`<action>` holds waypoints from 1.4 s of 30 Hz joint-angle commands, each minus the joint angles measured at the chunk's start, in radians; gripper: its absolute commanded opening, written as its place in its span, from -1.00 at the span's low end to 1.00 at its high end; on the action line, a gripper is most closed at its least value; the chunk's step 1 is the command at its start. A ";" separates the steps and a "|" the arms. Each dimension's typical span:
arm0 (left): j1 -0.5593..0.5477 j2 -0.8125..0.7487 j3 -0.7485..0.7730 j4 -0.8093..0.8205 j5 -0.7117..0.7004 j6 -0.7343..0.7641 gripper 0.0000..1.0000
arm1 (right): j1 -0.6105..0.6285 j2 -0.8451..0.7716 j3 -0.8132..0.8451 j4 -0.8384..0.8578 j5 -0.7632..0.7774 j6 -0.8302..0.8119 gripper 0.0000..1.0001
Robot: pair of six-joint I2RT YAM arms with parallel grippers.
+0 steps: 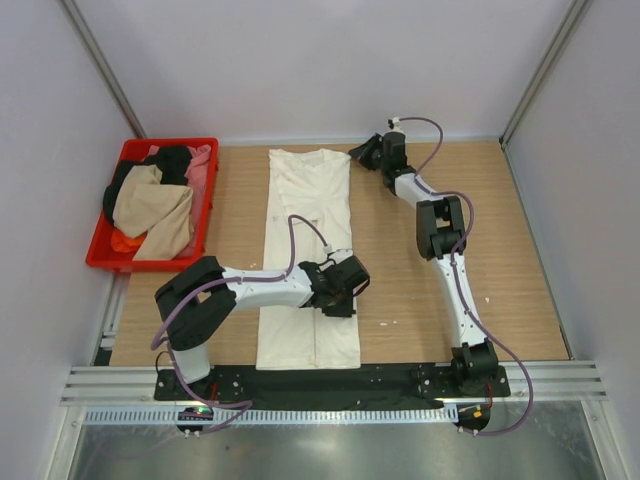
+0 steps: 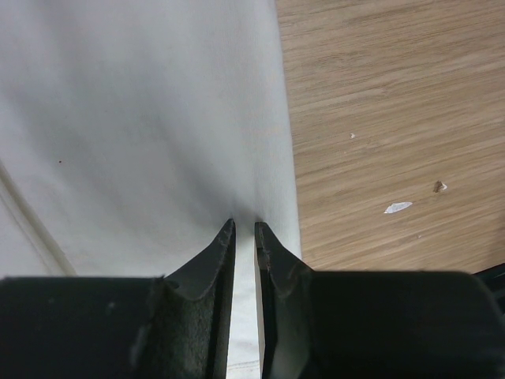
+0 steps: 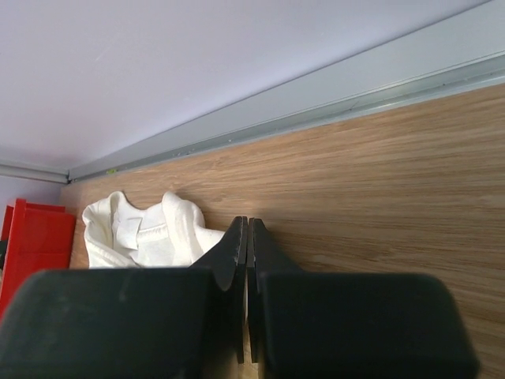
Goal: Fold and stack the t-shirts
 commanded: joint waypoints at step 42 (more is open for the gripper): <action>0.533 -0.669 -0.197 -0.401 0.157 0.260 0.18 | 0.291 -1.350 -1.165 -0.841 0.174 -0.061 -0.11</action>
